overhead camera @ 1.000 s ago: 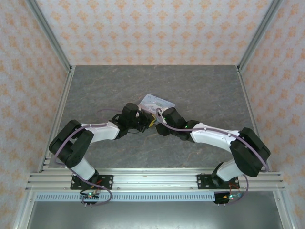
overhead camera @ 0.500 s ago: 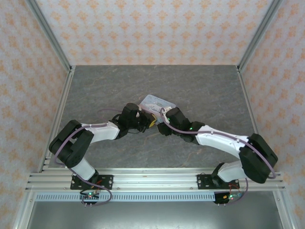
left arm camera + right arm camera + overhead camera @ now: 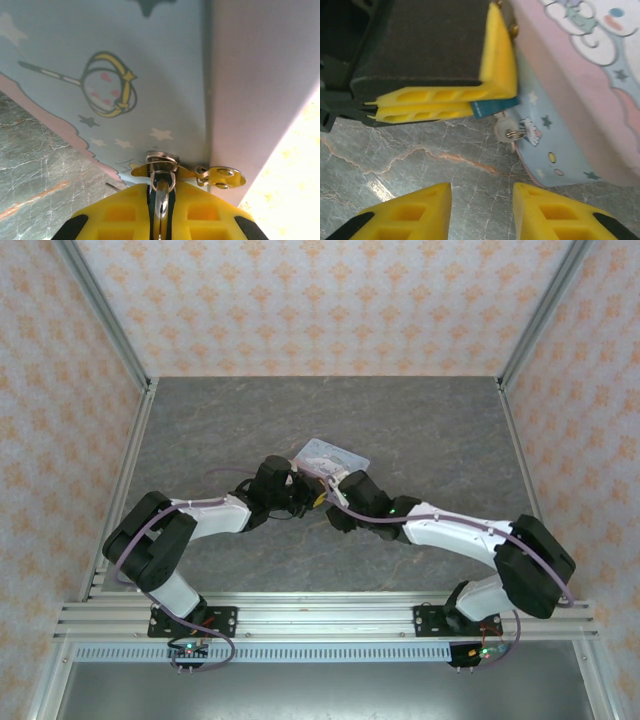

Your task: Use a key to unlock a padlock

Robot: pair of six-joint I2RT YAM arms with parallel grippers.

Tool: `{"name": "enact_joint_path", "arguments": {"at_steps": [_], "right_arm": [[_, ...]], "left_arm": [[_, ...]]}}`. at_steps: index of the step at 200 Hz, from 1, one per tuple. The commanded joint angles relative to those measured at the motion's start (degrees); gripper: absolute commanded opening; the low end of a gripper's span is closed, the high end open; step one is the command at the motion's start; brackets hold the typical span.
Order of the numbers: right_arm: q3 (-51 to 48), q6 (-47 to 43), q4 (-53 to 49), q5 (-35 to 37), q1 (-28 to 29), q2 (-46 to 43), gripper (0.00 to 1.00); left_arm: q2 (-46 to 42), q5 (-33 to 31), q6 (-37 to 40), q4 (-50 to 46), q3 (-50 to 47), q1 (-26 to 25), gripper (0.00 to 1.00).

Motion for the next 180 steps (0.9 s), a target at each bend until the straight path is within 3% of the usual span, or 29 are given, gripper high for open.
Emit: {"name": "enact_joint_path", "arguments": {"at_steps": [1, 67, 130, 180], "right_arm": [[3.04, -2.61, -1.95, 2.45, 0.67, 1.5, 0.36], [6.17, -3.96, -1.76, 4.17, 0.76, 5.67, 0.35], [7.46, -3.3, 0.05, 6.74, 0.76, 9.12, 0.28], [8.52, -0.51, 1.93, 5.32, 0.76, 9.26, 0.09]], "left_arm": [[-1.83, 1.24, 0.49, -0.12, 1.86, -0.03, 0.0], [-2.07, 1.41, 0.32, 0.09, 2.08, -0.02, 0.0], [-2.96, 1.51, 0.23, -0.04, 1.65, -0.02, 0.0], [-3.31, 1.63, 0.18, 0.54, 0.69, -0.12, 0.0]]}}
